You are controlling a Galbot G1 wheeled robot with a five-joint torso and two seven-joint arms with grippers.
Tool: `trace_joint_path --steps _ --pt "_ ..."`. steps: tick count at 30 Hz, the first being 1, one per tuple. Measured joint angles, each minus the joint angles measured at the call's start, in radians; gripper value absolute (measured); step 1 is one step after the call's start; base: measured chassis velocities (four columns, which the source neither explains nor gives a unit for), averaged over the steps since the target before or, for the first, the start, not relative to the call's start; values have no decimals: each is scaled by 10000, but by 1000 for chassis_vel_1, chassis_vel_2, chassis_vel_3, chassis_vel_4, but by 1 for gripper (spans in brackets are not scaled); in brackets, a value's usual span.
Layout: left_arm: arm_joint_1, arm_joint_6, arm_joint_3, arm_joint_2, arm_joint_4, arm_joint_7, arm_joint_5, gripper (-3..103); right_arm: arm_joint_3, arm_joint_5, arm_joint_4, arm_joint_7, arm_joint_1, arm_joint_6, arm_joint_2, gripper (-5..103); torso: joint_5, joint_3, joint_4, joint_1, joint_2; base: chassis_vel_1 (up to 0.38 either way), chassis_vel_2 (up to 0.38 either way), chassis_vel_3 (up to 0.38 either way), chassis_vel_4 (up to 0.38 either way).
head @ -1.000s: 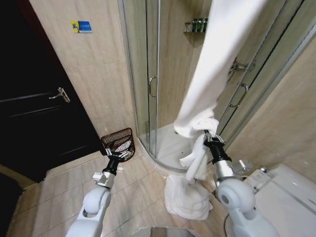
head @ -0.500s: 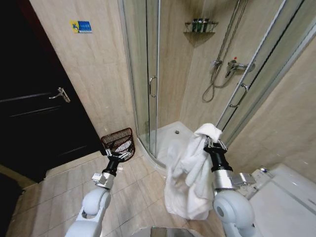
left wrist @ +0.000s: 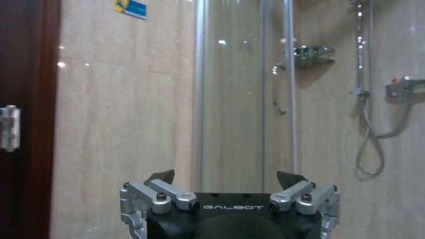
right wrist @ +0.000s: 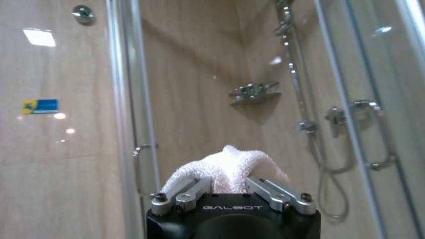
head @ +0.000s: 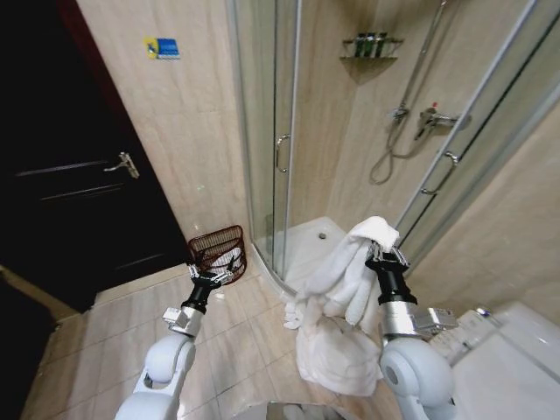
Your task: Discard the used towel into the hamper.
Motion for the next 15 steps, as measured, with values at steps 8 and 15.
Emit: trace_joint_path --steps 8,15 --pt "10 2 34 -10 4 5 47 100 12 3 23 -9 -18 -17 -84 8 0 0 2 0 0 107 107 94 96" --pt "-10 -213 26 6 40 -32 63 100 69 -206 -98 -47 61 -110 -70 8 0 0 3 1 0 72 83 85 68"
